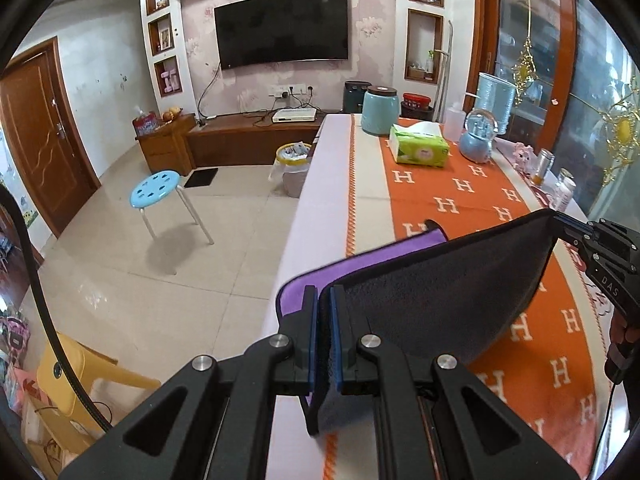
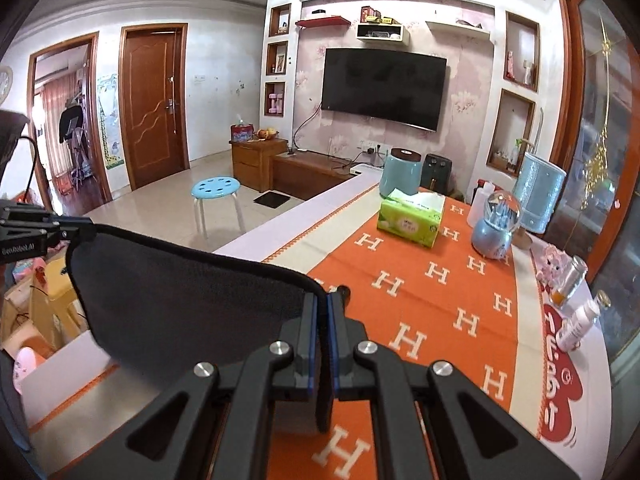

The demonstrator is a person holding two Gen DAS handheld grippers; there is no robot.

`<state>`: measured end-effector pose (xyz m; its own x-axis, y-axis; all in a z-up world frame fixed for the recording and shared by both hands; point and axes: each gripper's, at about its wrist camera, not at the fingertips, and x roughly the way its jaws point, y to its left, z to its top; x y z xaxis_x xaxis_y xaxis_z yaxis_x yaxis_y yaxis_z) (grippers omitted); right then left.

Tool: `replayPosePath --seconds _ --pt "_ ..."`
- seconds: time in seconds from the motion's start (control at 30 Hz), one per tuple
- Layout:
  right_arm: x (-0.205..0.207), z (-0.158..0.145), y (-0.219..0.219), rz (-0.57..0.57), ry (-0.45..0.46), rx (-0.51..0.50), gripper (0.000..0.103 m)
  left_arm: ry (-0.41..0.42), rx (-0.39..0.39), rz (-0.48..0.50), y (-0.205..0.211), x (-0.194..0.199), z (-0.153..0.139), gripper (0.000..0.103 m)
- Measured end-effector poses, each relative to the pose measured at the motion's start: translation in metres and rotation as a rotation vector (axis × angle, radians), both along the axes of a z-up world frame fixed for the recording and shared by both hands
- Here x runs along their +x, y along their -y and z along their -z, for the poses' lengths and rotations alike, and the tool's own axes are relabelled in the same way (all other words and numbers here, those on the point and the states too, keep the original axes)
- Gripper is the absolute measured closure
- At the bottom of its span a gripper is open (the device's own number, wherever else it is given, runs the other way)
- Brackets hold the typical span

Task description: Fold towel

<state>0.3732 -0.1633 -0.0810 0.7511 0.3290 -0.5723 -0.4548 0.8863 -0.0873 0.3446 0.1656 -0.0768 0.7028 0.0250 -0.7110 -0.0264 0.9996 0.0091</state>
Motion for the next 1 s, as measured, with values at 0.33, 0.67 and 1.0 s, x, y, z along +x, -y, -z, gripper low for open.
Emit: replayPosePath --seconds 0.33,0.67,1.0 --pt "0.037 0.047 -0.022 0.008 0.006 -0.059 0.098 -0.025 -0.032 -0.039 -0.022 0.061 0.05 0.099" --pt "0.056 0.086 -0.038 0.03 0.079 -0.11 0.098 -0.051 -0.061 -0.081 -0.032 0.092 0.096 0.099" --pt "0.067 0.097 -0.052 0.055 0.112 -0.166 0.071 -0.046 -0.056 -0.115 -0.034 0.095 0.104 0.096"
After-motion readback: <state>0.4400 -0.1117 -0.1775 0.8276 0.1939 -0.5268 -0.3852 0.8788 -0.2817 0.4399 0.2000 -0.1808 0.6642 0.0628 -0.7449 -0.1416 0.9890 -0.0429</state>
